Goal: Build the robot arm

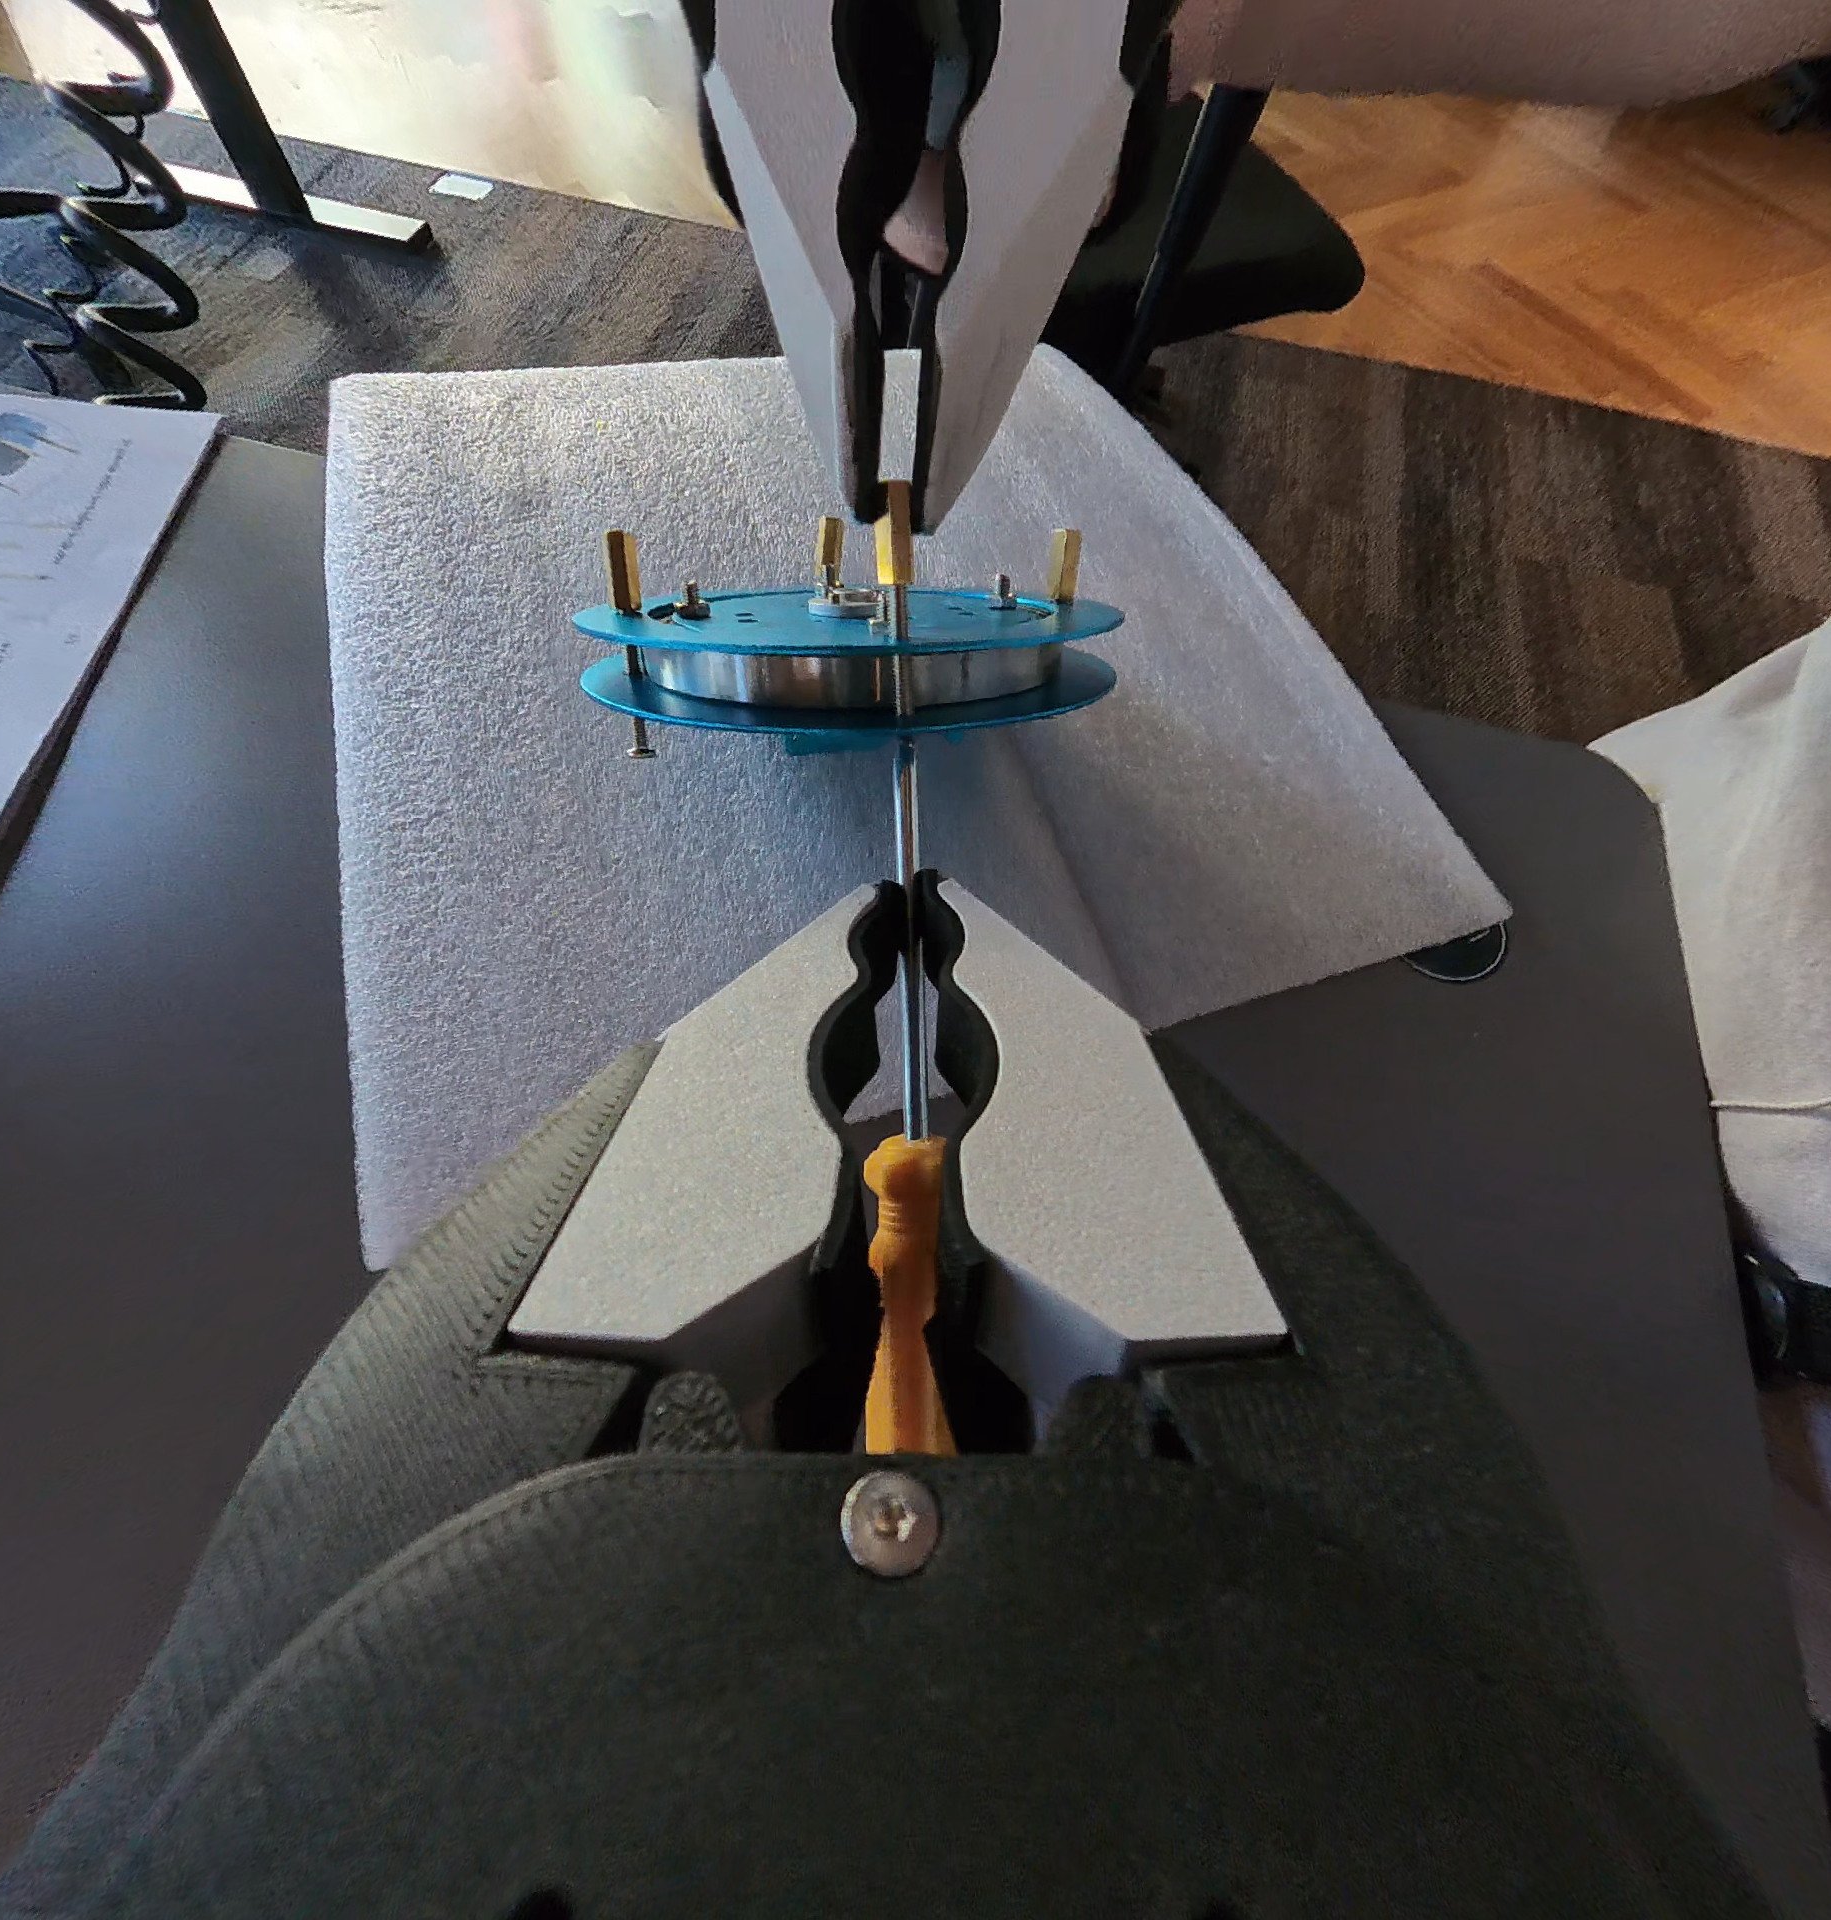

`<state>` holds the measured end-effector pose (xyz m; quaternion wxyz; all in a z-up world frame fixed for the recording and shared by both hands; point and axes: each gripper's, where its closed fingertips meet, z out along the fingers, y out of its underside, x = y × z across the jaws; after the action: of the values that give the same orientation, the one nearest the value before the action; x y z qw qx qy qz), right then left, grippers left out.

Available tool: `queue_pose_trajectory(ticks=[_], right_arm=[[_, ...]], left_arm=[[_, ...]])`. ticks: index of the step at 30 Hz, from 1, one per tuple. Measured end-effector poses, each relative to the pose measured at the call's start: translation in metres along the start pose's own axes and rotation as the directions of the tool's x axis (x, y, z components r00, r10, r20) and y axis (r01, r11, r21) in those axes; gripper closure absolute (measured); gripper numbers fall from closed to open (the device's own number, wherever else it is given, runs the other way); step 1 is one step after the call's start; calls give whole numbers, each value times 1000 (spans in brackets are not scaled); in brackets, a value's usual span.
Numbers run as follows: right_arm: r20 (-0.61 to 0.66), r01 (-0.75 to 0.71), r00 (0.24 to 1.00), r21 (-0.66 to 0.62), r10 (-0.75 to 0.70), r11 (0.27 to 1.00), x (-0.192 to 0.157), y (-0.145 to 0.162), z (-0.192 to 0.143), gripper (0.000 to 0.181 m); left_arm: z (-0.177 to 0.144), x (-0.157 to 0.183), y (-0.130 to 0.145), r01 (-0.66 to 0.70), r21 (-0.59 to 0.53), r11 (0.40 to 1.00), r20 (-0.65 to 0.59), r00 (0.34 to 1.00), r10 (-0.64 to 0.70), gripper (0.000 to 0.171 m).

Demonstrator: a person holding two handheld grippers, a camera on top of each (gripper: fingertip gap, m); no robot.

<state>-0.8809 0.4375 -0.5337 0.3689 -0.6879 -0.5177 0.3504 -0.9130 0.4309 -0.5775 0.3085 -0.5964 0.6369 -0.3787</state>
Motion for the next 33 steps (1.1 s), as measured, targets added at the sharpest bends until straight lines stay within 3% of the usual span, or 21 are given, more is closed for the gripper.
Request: queue_pose_trajectory(ticks=[8, 19, 33], right_arm=[[-11, -138, 990, 68, 139, 988, 7, -2, -6, 177], [82, -403, 915, 223, 395, 888, 16, -4, -19, 177], [206, -535, 845, 303, 494, 788, 22, -3, -34, 178]], left_arm=[[-1, -4, -8, 80, 47, 996, -17, 997, -79, 169], [2, -9, -22, 146, 103, 984, -53, 989, -141, 169], [8, -12, -34, 147, 139, 979, -84, 987, -136, 169]])
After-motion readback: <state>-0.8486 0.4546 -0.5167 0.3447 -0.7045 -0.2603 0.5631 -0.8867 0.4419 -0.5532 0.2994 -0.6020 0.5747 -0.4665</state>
